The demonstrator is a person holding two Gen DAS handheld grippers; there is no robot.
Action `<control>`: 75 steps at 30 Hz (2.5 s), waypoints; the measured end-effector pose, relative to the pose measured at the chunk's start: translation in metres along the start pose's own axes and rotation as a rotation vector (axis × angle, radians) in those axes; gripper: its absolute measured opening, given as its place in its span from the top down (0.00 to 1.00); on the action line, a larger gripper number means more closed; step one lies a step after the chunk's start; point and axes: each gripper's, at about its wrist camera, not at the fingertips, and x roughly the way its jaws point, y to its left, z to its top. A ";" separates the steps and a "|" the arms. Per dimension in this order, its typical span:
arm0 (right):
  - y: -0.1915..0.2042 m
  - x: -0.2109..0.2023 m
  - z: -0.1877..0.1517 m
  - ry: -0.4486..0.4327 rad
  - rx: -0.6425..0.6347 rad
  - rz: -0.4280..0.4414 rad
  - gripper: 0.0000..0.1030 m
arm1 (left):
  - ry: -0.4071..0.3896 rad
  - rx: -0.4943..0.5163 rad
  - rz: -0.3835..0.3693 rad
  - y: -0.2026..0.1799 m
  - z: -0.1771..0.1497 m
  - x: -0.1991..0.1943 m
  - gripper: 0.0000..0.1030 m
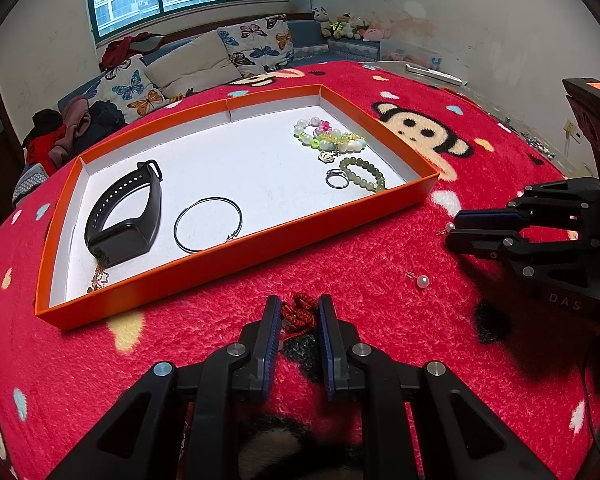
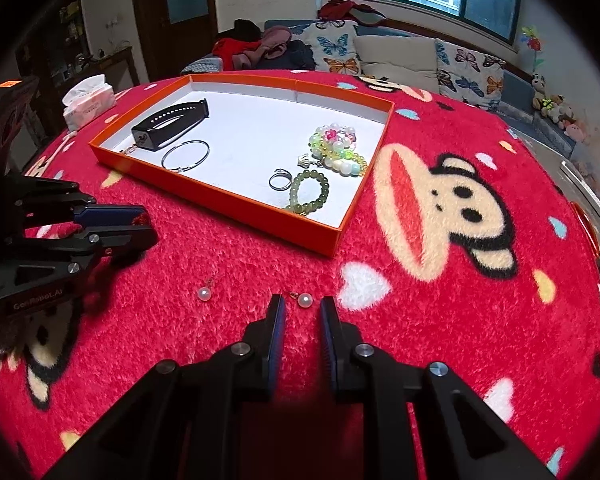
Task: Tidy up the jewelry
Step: 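Grasp the red beaded earring with the left gripper while the right grasps a pearl stud, then carry the red earring and pearl stud into the tray and open both grippers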
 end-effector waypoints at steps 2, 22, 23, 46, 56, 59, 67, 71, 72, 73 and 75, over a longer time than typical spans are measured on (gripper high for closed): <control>0.002 0.001 0.001 0.002 0.004 -0.018 0.81 | -0.001 -0.001 -0.001 0.000 0.000 0.000 0.81; 0.003 0.001 -0.002 -0.031 -0.047 0.026 0.90 | -0.003 -0.007 0.000 0.001 0.000 -0.002 0.82; 0.002 0.000 -0.001 -0.035 -0.043 0.029 0.90 | -0.006 -0.008 -0.003 0.001 0.000 -0.003 0.82; -0.011 0.000 0.056 -0.133 0.002 0.092 0.90 | -0.078 -0.089 0.055 0.054 0.053 -0.027 0.82; -0.005 0.019 0.056 -0.092 -0.015 0.094 0.90 | -0.028 -0.117 0.044 0.067 0.056 0.004 0.80; -0.005 0.021 0.056 -0.084 -0.016 0.096 0.90 | -0.015 -0.132 0.048 0.070 0.056 0.007 0.80; -0.004 0.021 0.056 -0.083 -0.012 0.094 0.86 | -0.032 -0.130 0.066 0.067 0.056 0.002 0.49; -0.003 0.014 0.054 -0.093 -0.014 0.085 0.84 | -0.050 -0.121 0.072 0.063 0.054 -0.009 0.49; -0.003 0.012 0.053 -0.095 -0.016 0.079 0.84 | -0.055 -0.120 0.078 0.063 0.052 -0.013 0.49; -0.003 0.010 0.053 -0.096 -0.016 0.077 0.83 | -0.057 -0.123 0.082 0.063 0.051 -0.017 0.49; -0.002 0.004 0.050 -0.103 -0.015 0.068 0.81 | -0.064 -0.134 0.087 0.064 0.046 -0.028 0.49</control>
